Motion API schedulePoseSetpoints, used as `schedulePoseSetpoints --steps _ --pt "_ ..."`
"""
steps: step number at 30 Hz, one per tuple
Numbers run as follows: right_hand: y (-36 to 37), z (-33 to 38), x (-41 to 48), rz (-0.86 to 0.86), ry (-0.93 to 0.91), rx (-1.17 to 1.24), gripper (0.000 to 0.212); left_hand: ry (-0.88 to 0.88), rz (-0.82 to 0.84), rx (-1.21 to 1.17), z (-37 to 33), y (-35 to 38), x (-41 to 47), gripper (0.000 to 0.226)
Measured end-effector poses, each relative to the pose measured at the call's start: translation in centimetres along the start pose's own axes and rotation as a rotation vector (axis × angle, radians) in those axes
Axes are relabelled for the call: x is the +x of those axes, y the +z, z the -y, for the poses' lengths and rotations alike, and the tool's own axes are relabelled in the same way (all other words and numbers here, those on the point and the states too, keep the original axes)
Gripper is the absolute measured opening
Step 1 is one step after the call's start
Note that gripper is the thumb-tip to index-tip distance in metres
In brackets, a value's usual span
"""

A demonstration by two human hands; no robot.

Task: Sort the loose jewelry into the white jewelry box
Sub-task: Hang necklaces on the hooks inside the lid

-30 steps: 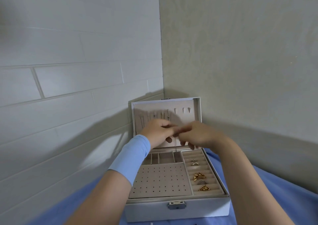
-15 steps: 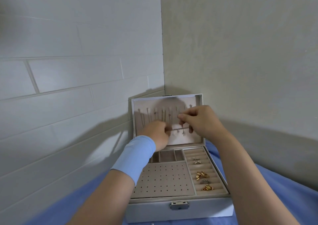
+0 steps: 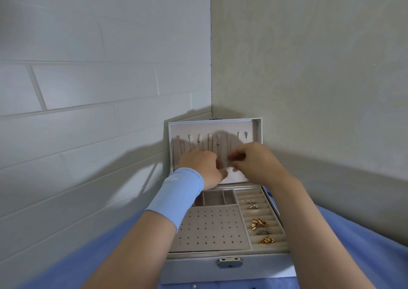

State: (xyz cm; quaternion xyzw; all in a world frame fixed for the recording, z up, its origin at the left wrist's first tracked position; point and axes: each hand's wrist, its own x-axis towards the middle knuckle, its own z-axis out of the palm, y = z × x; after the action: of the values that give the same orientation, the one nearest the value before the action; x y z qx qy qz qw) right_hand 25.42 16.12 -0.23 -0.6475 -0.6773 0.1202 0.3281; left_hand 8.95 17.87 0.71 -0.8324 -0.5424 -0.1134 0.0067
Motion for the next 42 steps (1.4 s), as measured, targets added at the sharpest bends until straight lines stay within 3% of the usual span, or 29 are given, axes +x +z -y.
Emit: schedulePoseSetpoints --steps 8,17,21,24,33,39,42 --pt "-0.4 3.3 -2.9 -0.009 -0.069 -0.029 0.024 -0.025 -0.057 -0.228 0.9 -1.2 -3.7 0.044" --pt "3.4 13.4 -10.9 0.256 -0.251 0.030 0.011 -0.207 -0.045 -0.374 7.1 -5.2 -16.5 0.014" --pt "6.0 17.3 -15.3 0.439 -0.263 0.035 0.029 -0.243 0.079 -0.326 9.7 -6.3 -22.7 0.013" --pt "8.0 19.4 -18.2 0.612 -0.251 0.021 0.008 -0.286 0.192 -0.266 11.5 -6.5 -27.1 0.018" --pt "13.9 24.4 -24.5 0.858 -0.356 -0.074 0.009 -0.394 0.433 -0.161 15.7 -5.8 -38.0 0.028" --pt "14.9 26.2 -26.3 1.030 -0.419 -0.262 0.035 -0.388 0.510 -0.211 16.9 -5.2 -41.6 0.021" --pt "14.7 26.1 -26.7 1.026 -0.409 -0.323 0.036 -0.345 0.543 -0.230 16.6 -4.9 -42.2 0.016"
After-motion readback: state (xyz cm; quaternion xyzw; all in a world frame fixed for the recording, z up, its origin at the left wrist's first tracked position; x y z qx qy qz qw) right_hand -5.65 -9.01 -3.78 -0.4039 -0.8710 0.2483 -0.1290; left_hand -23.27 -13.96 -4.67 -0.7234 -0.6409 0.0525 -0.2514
